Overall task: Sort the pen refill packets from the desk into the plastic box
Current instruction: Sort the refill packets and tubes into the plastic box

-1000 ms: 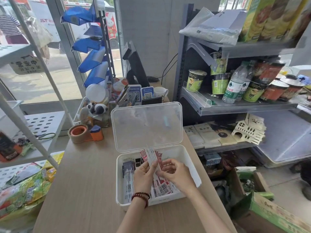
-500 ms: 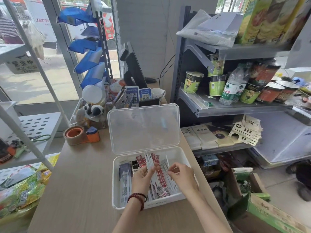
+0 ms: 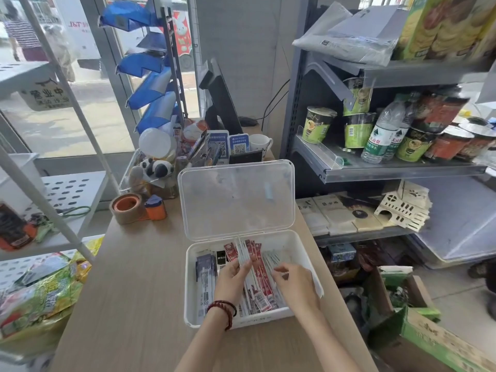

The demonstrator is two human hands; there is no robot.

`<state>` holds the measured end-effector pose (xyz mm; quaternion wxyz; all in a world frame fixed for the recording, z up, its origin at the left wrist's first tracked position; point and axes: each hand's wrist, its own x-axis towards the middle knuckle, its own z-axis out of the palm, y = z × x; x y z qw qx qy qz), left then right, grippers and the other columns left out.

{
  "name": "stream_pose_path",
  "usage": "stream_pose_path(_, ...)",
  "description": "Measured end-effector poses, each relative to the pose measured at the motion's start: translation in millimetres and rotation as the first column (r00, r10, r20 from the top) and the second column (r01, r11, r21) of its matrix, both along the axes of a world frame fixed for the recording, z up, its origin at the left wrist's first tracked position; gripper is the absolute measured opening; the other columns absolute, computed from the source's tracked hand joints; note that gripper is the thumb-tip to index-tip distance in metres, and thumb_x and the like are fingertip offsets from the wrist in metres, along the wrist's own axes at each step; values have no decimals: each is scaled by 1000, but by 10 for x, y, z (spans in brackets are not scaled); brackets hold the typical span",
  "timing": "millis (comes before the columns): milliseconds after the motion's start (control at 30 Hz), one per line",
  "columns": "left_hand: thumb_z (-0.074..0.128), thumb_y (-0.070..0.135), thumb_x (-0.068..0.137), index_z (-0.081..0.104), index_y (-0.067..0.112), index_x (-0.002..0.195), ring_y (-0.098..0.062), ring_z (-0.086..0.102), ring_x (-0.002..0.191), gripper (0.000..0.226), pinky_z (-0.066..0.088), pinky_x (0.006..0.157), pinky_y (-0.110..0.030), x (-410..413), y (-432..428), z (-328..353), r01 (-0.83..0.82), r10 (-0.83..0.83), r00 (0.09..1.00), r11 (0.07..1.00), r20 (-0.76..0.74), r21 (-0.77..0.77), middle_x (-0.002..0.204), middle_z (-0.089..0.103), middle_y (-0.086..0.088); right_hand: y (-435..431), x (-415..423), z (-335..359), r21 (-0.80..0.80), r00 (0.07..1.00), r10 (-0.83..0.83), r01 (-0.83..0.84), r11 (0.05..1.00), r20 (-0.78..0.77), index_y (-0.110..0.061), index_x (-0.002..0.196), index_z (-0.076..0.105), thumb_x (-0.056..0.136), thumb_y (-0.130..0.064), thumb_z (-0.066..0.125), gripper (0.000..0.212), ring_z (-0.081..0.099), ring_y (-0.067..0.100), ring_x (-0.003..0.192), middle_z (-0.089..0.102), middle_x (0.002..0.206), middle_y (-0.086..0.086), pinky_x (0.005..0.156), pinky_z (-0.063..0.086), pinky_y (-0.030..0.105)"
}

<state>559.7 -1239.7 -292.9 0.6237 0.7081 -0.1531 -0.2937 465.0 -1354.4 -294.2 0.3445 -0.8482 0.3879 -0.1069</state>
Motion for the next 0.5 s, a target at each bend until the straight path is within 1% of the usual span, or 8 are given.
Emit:
stream_pose_path(33, 52, 29, 93, 71, 25, 94, 2, 63, 90, 19, 46, 83, -23, -16, -5, -11, -29, 29, 999, 999, 22, -23, 94, 73, 11, 9, -14, 27, 53, 995, 6, -11, 999, 98, -24, 101, 72, 91, -36, 65, 18, 64, -2, 77, 72, 92, -13, 65, 47, 11)
stream_pose_path(100, 52, 32, 93, 71, 27, 93, -1, 58, 65, 20, 46, 63, -22, -63, -9, -31, -69, 74, 995, 995, 70, -67, 83, 72, 8, 17, -58, 94, 190, 964, 35, -87, 978, 262, -25, 94, 73, 84, -38, 71, 17, 66, -5, 79, 73, 85, -14, 71, 49, 10)
stream_pose_path(200, 52, 34, 93, 71, 27, 97, -4, 39, 45, 20, 34, 44, -18, -88, -11, -22, -57, 68, 989, 995, 135, -79, 64, 62, 5, 0, -103, 177, 376, 934, 46, -187, 907, 354, -23, 94, 73, 76, -35, 79, 22, 69, -2, 84, 75, 87, -10, 77, 53, 14)
stream_pose_path(300, 52, 33, 93, 70, 23, 103, -13, 45, 51, 23, 37, 44, -20, -76, -3, 0, -23, 33, 995, 994, 94, -107, 74, 66, -11, -13, -101, 192, 448, 934, 38, -206, 870, 354, -21, 97, 72, 73, -32, 83, 29, 71, 5, 85, 76, 89, -7, 80, 57, 24)
stream_pose_path(333, 53, 34, 92, 70, 23, 104, -16, 50, 56, 23, 40, 48, -23, -71, 3, 0, -15, 25, 995, 994, 92, -112, 80, 70, -11, -4, -101, 197, 454, 939, 50, -210, 866, 340, -22, 98, 71, 72, -32, 83, 30, 72, 6, 83, 76, 88, -7, 80, 58, 25)
stream_pose_path(400, 54, 29, 92, 70, 20, 104, -9, 59, 61, 22, 44, 53, -19, -82, 12, 15, 10, 1, 996, 993, 95, -118, 83, 73, -3, 16, -104, 193, 443, 950, 92, -224, 868, 300, -24, 97, 70, 74, -33, 82, 27, 72, 4, 80, 76, 84, -8, 78, 57, 21)
stream_pose_path(467, 55, 21, 92, 70, 14, 101, 3, 55, 52, 19, 40, 48, -9, -99, 12, 47, 26, -14, 995, 993, 104, -117, 71, 70, 7, 15, -104, 178, 403, 955, 124, -229, 886, 271, -24, 95, 72, 76, -32, 81, 22, 71, 1, 79, 76, 83, -10, 74, 53, 16)
stream_pose_path(500, 55, 19, 92, 70, 12, 99, 3, 53, 48, 18, 38, 45, -9, -103, 6, 47, 17, -5, 994, 993, 105, -118, 64, 68, 10, 8, -103, 168, 381, 955, 127, -226, 896, 268, -24, 94, 73, 77, -31, 80, 19, 70, 0, 79, 76, 84, -10, 73, 52, 15)
